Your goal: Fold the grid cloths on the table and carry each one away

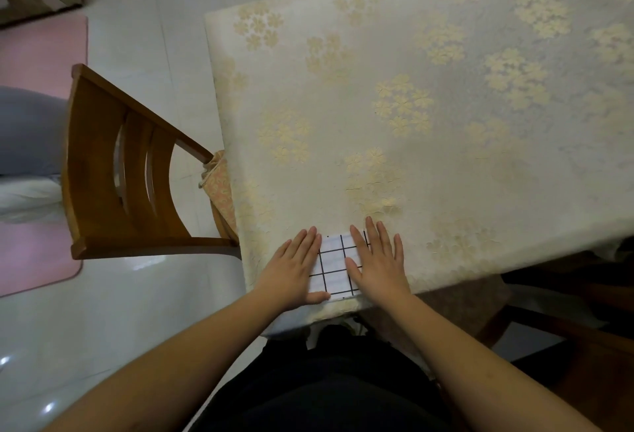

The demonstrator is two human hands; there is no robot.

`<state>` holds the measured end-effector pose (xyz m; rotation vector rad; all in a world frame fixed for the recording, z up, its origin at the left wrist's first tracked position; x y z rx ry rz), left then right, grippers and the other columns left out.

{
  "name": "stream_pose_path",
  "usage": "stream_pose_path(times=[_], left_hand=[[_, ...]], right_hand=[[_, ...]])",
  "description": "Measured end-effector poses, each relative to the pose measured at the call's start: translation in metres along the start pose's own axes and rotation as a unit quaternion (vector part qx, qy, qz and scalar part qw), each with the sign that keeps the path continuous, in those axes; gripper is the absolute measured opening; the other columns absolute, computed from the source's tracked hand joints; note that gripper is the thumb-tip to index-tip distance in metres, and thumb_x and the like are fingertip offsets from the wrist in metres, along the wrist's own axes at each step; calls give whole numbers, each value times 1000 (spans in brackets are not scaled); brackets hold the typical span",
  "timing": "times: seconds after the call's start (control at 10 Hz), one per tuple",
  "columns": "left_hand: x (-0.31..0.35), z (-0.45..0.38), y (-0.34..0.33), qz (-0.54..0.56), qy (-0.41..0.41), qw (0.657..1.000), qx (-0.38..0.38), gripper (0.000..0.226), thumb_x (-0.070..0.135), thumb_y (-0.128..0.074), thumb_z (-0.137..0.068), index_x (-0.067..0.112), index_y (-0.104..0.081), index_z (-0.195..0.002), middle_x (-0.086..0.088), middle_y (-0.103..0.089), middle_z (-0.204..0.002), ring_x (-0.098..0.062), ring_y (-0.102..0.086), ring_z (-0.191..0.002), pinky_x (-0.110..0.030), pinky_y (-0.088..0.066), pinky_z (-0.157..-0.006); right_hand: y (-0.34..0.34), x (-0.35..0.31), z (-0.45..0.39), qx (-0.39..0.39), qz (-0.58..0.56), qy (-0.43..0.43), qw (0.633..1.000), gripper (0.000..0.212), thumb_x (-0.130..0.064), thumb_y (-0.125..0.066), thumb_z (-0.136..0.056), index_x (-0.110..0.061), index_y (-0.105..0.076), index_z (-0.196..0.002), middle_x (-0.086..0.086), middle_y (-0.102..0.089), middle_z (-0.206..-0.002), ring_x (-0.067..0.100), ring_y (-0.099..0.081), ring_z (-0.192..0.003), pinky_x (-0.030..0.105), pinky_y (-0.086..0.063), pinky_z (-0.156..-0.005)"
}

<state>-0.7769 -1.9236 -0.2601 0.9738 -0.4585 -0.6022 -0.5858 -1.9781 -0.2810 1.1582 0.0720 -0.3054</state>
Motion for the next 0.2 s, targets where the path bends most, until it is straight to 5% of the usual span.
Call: stream_pose_path(times=[0.2], left_hand=[[-1, -5, 55, 14, 5, 999, 41, 70, 55, -39, -95, 13, -26, -150, -8, -27, -157, -24, -28, -141, -42, -34, -108]], right_hand=[[38, -23, 1, 11, -36, -49, 998, 64, -42, -36, -97, -24, -13, -155, 4, -3, -164, 23, 3, -150, 48, 6, -118]])
Point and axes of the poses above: each hand's wrist, its own z-axis away from the middle knuckle, its own y-axis out of the back of the hand, x = y × z, the point moved 2 cm from there along -z, towards the middle knuckle
